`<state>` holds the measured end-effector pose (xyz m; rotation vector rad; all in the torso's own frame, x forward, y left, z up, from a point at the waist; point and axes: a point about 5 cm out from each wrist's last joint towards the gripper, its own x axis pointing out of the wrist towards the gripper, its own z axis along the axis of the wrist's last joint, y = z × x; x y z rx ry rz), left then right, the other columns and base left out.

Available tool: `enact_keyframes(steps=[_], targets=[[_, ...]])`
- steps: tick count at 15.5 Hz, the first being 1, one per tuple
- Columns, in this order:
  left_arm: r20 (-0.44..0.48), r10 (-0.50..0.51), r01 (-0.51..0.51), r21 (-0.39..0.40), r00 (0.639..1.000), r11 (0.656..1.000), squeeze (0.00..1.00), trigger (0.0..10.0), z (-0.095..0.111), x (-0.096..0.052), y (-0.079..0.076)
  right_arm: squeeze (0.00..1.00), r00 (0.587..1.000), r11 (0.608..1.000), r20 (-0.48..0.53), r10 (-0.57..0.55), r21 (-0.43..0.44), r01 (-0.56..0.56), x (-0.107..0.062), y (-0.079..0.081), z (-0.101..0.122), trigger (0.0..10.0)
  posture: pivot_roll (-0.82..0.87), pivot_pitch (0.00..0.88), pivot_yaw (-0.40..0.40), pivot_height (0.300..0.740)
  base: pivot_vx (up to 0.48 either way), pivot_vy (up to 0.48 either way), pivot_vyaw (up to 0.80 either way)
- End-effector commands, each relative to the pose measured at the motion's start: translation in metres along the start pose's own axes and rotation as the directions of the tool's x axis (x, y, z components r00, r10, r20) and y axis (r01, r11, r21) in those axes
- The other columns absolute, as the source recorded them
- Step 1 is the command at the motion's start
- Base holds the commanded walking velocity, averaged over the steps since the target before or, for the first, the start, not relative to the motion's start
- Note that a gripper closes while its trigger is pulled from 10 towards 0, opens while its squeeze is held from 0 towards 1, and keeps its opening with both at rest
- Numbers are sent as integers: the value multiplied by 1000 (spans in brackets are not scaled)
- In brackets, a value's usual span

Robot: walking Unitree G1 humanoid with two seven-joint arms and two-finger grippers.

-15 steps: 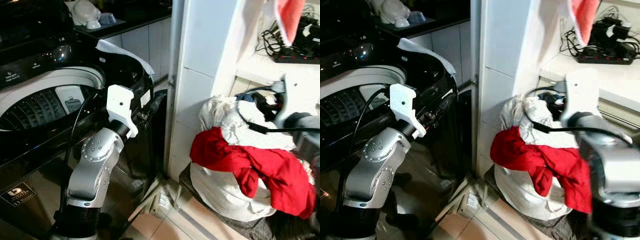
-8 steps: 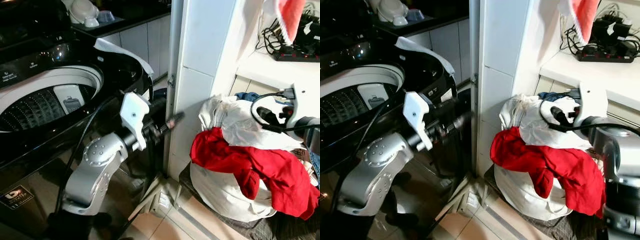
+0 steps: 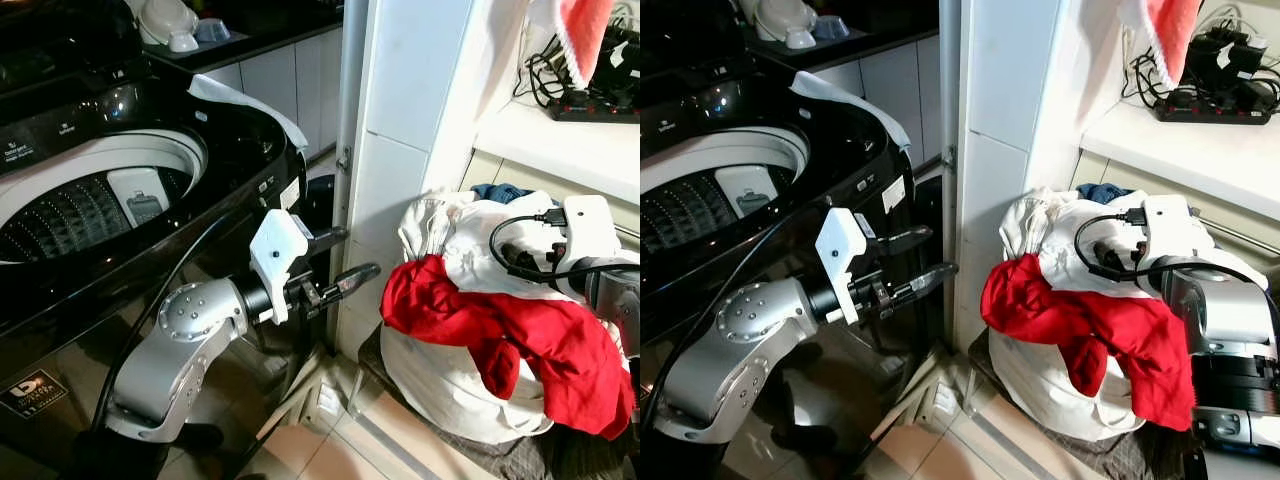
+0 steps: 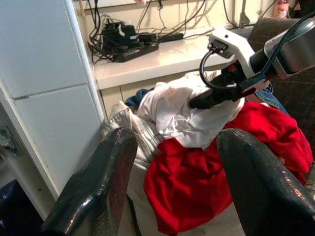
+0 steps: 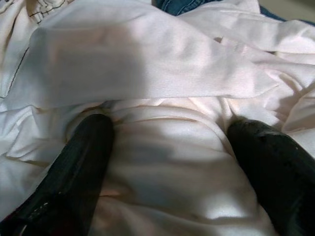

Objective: Clothes washing

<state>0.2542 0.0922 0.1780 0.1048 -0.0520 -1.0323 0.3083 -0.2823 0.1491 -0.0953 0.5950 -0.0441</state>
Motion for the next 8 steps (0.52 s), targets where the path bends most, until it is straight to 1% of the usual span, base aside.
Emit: enact_keyframes(steps=[1,2,3,8], targets=[[-3,-27,27,-7,1000,1000,0,10000,1,-1,-3,0,999,1000,-31,-14,-14,14,0,-3,-3,8275,20,0,13,740,0,0,0],[-7,-28,28,-4,1000,1000,0,10000,1,-1,-2,0,999,999,-33,-12,-31,11,1,-3,-3,2863,20,0,13,740,0,0,0],[-9,-31,31,-4,999,1000,0,10000,1,-2,-3,0,999,999,-32,-10,-30,9,1,-4,-4,0,19,0,17,740,0,0,0],[-14,-40,40,-3,999,999,0,10000,2,-1,-3,0,1000,1000,-28,8,-14,-8,1,-3,-4,0,13,0,20,740,0,0,0]])
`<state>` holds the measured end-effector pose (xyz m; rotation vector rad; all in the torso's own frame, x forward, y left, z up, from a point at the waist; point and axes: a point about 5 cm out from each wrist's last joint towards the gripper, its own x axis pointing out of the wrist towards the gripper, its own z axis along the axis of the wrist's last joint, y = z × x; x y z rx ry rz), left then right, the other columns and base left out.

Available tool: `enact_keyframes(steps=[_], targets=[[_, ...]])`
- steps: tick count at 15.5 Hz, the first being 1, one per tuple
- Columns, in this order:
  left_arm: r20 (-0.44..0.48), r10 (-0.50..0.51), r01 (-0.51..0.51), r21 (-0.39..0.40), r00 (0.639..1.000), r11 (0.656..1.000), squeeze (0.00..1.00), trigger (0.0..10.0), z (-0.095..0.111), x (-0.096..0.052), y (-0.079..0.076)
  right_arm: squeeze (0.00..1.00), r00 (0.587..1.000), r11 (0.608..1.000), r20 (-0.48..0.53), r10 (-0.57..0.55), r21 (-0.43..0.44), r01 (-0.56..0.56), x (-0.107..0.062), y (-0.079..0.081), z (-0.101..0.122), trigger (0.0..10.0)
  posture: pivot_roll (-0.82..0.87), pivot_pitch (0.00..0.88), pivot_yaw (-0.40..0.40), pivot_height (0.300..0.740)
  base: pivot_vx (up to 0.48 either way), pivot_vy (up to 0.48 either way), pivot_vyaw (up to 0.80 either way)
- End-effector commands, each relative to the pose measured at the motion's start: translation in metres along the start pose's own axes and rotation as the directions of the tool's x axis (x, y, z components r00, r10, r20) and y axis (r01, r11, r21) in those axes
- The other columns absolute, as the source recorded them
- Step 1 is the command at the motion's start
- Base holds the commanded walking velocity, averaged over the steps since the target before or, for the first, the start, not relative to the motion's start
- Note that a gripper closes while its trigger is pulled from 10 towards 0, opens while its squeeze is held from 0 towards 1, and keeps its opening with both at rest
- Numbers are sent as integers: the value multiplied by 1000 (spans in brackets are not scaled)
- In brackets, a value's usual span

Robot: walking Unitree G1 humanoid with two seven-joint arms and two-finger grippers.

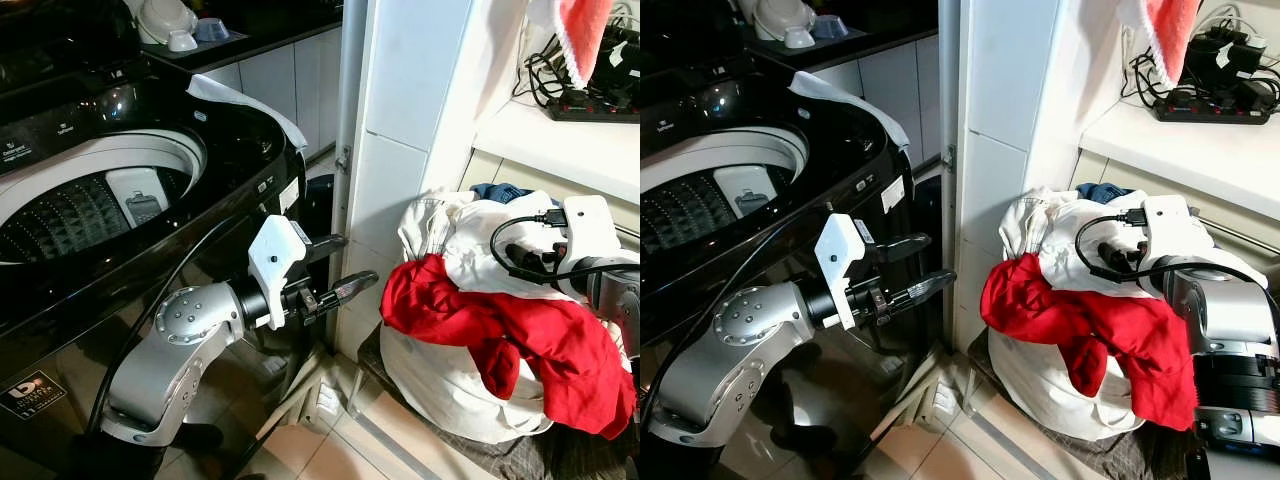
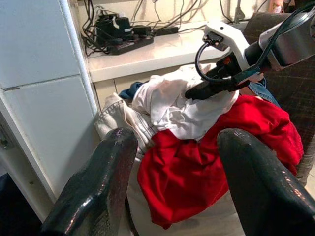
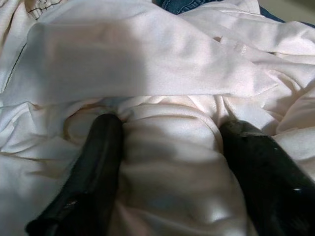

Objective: Clothes washing

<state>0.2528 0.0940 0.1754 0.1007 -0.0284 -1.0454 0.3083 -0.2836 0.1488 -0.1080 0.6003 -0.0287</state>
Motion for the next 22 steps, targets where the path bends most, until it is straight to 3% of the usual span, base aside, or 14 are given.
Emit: enact_keyframes(steps=[1,6,11,18,21,22], targets=[[3,-26,26,12,1000,1000,0,10000,4,1,-2,0,1000,1000,-23,0,5,0,1,-2,-4,0,13,0,20,740,0,0,0],[0,-20,20,9,1000,1000,0,10000,4,1,0,0,1000,997,8,30,75,-30,-3,-2,1,0,11,0,18,740,0,0,0],[6,-11,11,13,1000,1000,0,10000,5,2,1,0,999,996,23,25,89,-27,-5,-4,4,0,11,0,16,740,0,0,0],[20,12,-12,23,1000,1000,0,10000,7,3,6,0,995,990,100,12,136,-26,-22,-9,21,0,-1,0,23,740,0,0,0],[50,26,-27,21,998,999,0,10000,11,4,9,0,988,988,154,30,146,-53,-35,-12,34,0,1,0,23,740,0,0,0],[133,87,-87,-6,987,996,0,10000,23,5,17,0,960,984,271,65,145,-107,-53,-12,60,0,2,0,24,740,0,0,0]])
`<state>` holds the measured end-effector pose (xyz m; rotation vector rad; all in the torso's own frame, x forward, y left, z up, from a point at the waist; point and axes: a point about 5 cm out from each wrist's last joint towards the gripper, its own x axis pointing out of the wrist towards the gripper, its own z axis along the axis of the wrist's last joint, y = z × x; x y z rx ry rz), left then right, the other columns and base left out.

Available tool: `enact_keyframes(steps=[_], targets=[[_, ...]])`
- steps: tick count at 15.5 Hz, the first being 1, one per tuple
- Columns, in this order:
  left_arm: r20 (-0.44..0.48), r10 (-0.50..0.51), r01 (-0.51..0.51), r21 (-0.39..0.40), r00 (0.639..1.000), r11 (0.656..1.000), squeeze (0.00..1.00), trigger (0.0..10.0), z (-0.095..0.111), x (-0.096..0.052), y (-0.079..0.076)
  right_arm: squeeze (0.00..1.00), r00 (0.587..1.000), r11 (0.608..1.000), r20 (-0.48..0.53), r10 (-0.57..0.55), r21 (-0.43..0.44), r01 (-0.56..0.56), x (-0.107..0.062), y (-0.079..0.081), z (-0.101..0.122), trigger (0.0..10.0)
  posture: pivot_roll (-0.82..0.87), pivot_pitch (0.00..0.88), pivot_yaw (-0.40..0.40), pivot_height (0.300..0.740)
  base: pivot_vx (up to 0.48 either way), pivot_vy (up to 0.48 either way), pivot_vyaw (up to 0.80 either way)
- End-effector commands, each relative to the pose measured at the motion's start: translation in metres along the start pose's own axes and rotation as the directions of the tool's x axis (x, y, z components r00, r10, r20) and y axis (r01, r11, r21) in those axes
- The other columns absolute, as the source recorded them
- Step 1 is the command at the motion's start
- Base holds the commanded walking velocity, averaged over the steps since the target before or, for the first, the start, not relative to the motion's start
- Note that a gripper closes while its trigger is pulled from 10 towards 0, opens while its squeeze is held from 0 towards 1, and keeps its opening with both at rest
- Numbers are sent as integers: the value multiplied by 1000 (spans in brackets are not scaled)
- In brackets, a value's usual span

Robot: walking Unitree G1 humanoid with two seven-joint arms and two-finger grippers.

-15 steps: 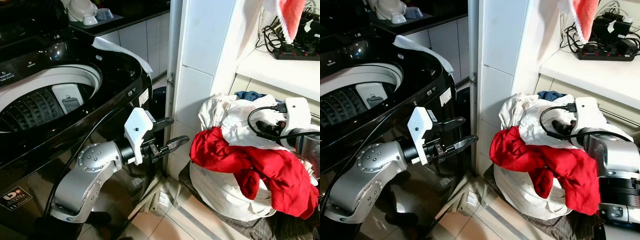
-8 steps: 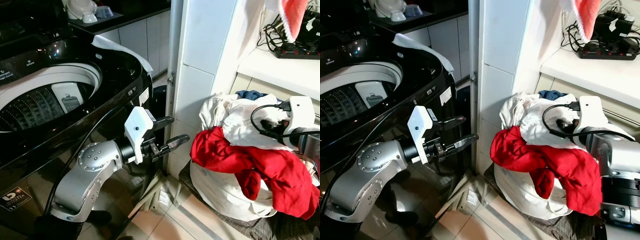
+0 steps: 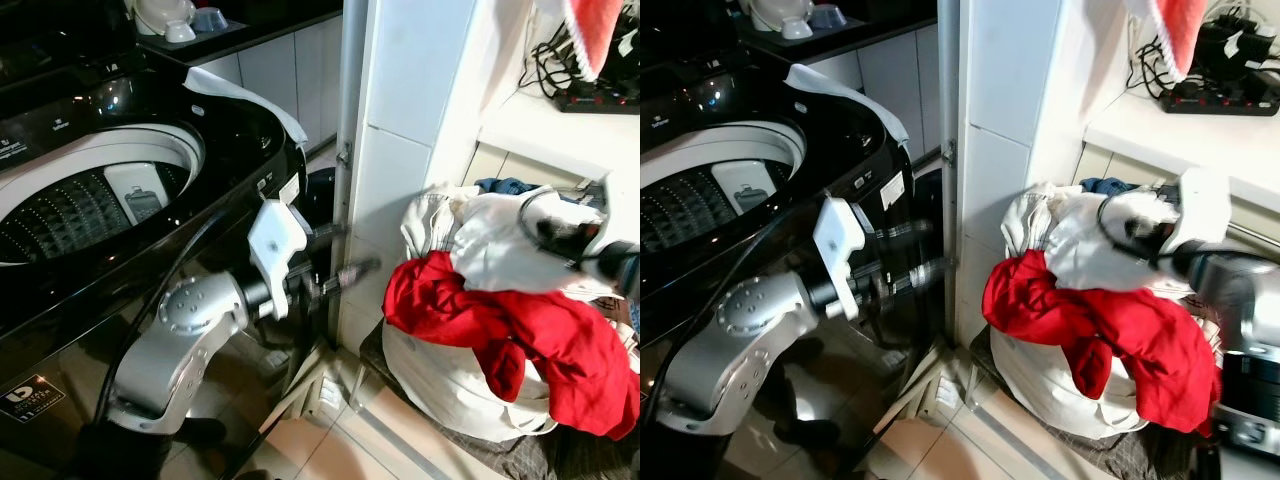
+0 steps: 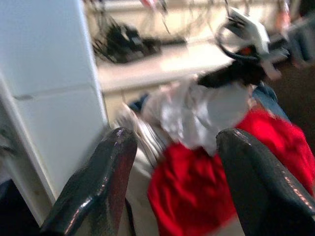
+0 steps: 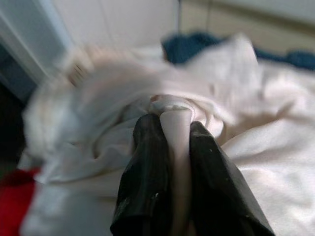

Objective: Clothes washing

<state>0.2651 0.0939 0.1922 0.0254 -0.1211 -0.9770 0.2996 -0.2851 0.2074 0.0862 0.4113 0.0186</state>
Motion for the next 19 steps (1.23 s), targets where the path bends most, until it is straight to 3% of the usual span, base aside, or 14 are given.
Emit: enact_keyframes(steps=[1,4,5,6,7,9,10,11,15,17,18,19], targets=[[58,51,-51,10,997,999,0,10000,12,1,10,0,991,999,127,36,-4,-36,-15,3,32,0,2,0,25,740,0,0,0],[213,262,-273,21,941,962,0,10000,42,4,42,0,907,967,344,242,-5,-256,-42,26,93,0,-4,0,29,740,0,0,0],[293,280,-305,42,914,951,0,10000,61,7,50,0,829,916,405,386,-65,-395,-54,47,113,0,-5,0,28,740,0,0,0],[311,263,-288,38,913,957,59,10000,67,11,50,0,804,897,416,425,-77,-434,-56,56,118,0,-5,0,28,740,0,0,0],[337,231,-253,25,913,967,1000,10000,76,17,49,0,765,864,427,482,-83,-497,-57,70,124,0,-3,0,27,740,0,0,0],[379,147,-150,-21,914,988,1000,10000,88,35,40,0,672,765,438,597,-62,-641,-53,106,130,0,-2,0,30,740,0,0,0],[387,133,-127,-42,913,991,1000,10000,89,39,38,0,653,743,437,618,-53,-667,-51,114,130,0,-2,0,30,740,0,0,0],[382,107,-88,-66,918,994,1000,10000,87,44,32,0,614,692,437,658,-30,-721,-48,128,129,0,-2,0,30,740,0,0,0],[351,35,4,-109,936,994,1000,10000,76,49,17,0,557,593,378,739,27,-805,-37,168,112,0,4,0,23,740,0,0,0],[320,47,-21,-84,946,996,1000,10000,70,50,16,0,541,568,374,754,43,-822,-37,176,109,0,16,0,12,740,0,0,0],[296,47,-34,-50,954,998,267,10000,66,50,16,0,531,556,378,759,49,-830,-38,178,110,0,16,0,12,740,0,0,0],[280,37,-29,-29,959,999,0,10000,64,50,15,0,525,550,381,761,52,-834,-39,179,110,0,20,0,8,740,0,0,0]])
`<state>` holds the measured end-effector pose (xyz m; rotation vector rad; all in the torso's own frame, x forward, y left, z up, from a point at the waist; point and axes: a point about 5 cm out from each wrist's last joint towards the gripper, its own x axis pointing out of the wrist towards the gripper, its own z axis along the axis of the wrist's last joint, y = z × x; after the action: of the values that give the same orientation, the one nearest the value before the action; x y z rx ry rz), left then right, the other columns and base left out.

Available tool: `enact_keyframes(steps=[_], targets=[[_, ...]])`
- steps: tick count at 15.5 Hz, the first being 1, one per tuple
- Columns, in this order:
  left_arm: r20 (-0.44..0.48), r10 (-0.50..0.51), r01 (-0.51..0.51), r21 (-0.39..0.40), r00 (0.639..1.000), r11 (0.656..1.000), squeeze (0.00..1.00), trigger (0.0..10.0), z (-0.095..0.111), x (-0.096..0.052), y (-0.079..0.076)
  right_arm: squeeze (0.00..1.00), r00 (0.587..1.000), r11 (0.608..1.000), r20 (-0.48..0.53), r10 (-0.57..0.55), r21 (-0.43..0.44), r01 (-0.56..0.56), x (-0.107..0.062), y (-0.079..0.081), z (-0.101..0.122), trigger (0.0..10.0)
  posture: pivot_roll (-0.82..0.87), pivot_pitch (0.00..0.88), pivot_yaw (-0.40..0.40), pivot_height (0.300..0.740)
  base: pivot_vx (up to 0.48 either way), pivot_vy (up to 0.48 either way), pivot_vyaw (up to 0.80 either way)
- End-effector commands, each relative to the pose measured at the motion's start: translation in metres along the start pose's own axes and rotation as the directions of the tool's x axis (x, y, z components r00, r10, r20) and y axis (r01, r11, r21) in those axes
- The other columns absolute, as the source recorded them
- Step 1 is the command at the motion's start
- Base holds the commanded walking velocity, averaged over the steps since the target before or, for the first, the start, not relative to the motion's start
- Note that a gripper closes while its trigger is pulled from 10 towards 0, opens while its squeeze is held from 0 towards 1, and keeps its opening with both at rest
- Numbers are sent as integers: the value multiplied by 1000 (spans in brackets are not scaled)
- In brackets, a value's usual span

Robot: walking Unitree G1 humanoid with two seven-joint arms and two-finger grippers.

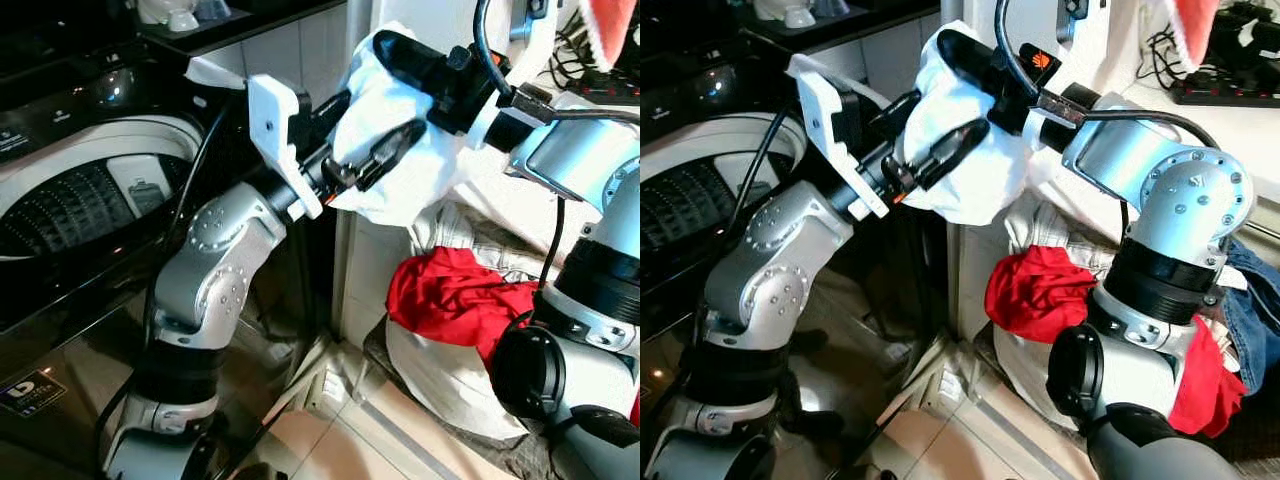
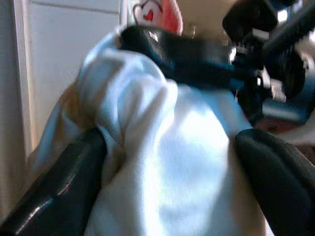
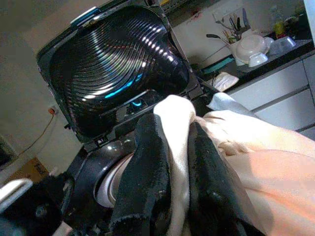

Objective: Clothes washing

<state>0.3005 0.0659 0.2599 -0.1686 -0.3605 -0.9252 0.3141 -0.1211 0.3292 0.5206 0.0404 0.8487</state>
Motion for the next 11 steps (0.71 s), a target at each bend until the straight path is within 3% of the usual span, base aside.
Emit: enact_keyframes(steps=[1,2,11], targets=[[-20,-32,32,17,999,999,0,10000,-1,1,-5,0,998,998,13,57,-18,-57,1,12,5,0,18,0,8,740,0,0,0],[-14,-36,36,5,999,999,0,0,-2,1,-6,0,998,998,10,59,-19,-59,1,13,4,0,16,0,10,740,0,0,0],[-30,-32,32,16,999,999,0,0,-5,0,-1,0,999,999,21,44,-27,-43,-2,15,6,0,4,0,26,740,0,0,0]])
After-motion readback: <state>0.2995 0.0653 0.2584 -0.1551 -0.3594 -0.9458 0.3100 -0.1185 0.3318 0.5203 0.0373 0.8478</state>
